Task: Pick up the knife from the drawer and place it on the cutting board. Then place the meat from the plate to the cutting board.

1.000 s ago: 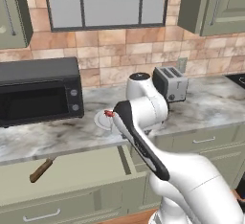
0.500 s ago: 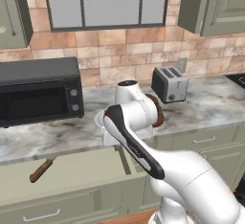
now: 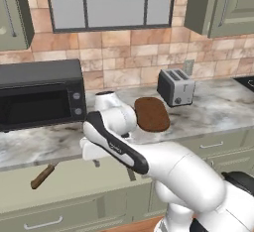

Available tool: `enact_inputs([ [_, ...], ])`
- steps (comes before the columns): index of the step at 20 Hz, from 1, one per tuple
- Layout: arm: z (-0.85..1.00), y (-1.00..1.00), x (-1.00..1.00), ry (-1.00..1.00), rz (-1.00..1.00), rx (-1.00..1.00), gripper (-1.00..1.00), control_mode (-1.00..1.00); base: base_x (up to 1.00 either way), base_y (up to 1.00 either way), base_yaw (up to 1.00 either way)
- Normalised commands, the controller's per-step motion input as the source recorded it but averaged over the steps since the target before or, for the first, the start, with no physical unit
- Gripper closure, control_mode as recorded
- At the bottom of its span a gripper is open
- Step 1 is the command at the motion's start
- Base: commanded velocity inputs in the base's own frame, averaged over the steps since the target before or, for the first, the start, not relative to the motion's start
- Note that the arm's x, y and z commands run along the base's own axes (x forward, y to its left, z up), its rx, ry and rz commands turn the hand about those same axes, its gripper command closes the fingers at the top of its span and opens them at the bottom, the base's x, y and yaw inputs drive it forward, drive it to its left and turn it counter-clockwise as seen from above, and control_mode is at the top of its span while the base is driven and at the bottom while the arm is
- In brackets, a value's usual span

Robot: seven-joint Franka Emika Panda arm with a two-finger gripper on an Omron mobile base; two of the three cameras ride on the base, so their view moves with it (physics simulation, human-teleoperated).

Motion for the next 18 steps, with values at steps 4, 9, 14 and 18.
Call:
enact_inputs([
  [4,-0.27,0.65,0.0,0.11,0.0,0.0,-1.0,-1.0,0.0,0.0,0.0],
  [9,-0.26,0.43,-0.05,0.06,0.0,0.0,-1.0,-1.0,0.0,0.0,0.0],
  [14,-0.19,0.28,-0.03,0.07,0.0,0.0,-1.0,-1.0,0.0,0.0,0.0],
  [18,-0.13,0.0,0.0,0.06,0.03,0.0,-1.0,-1.0,0.0,0.0,0.0],
])
